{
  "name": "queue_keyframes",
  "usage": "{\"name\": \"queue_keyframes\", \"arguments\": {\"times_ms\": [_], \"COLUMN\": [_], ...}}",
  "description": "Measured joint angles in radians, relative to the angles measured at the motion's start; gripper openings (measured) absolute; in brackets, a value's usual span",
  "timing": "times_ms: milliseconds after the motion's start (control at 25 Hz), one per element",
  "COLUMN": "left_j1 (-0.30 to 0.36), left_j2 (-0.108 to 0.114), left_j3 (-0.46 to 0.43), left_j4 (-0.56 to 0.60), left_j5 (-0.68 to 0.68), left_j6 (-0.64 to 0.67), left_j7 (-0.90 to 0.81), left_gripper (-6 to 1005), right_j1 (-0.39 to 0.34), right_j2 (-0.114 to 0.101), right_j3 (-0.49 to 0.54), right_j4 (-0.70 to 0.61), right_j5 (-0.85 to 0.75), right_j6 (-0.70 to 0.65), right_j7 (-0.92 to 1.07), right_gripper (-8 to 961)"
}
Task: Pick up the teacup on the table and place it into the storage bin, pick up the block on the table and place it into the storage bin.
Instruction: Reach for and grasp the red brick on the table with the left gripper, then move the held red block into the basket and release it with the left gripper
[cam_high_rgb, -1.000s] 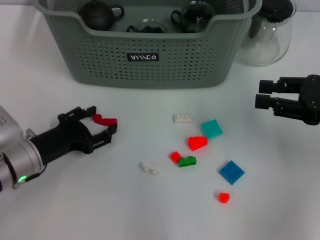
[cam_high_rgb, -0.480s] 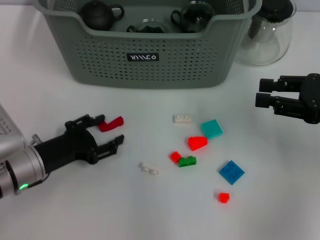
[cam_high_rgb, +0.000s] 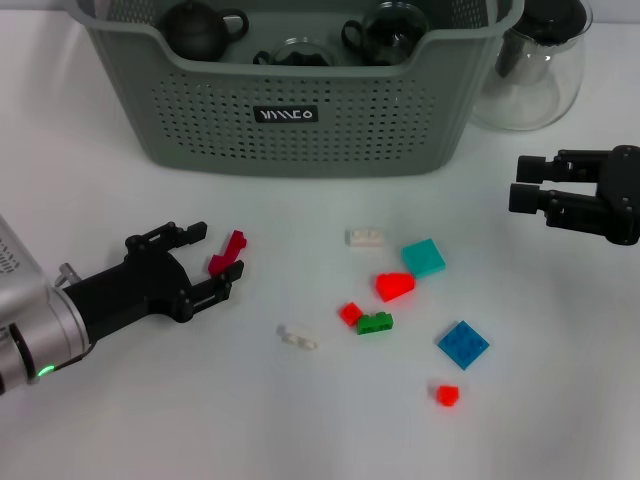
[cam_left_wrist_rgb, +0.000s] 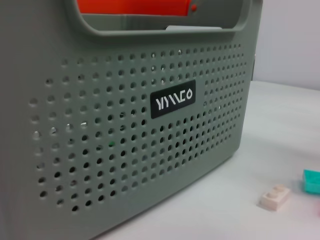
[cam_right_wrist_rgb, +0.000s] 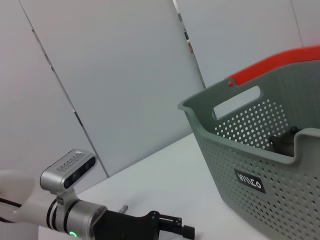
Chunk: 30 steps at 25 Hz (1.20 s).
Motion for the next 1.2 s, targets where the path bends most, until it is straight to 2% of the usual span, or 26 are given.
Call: {"name": "queue_keyframes", "arguments": {"times_ms": [280, 480, 720, 920, 1040, 1200], "left_j1": [0.009, 0.011, 0.011, 0.012, 0.012, 0.014], "left_j2": [-0.002, -0.002, -0.002, -0.002, -0.002, 0.0], "left_j3": [-0.007, -0.036, -0.039, -0.042, -0.047, -0.054], "left_j4": [-0.045, -0.073, -0.078, -0.078, -0.078, -0.071], "left_j5": [0.0, 0.0, 0.001, 0.001, 0.001, 0.001], "left_j6": [-0.033, -0.054, -0.058, -0.047, -0.037, -0.025], "left_j7": [0.101, 0.144, 0.148, 0.149, 0.149, 0.133], "left_gripper": [698, 516, 508, 381, 192, 204], "right_j1": [0.002, 0.004, 0.004, 0.005, 0.005, 0.004], "right_j2": [-0.001, -0.002, -0.001, -0.002, -0.002, -0.002], "right_j3": [0.001, -0.001, -0.003, -0.004, -0.002, -0.002], "right_j4": [0.0, 0.0, 0.0, 0.0, 0.0, 0.0], "right_j5": [0.0, 0.0, 0.0, 0.0, 0.0, 0.0], "right_j6": [0.0, 0.0, 0.0, 0.0, 0.0, 0.0], "right_j7": [0.0, 0.0, 0.0, 0.0, 0.001, 0.001], "right_gripper": [486, 486, 486, 486, 486, 486]}}
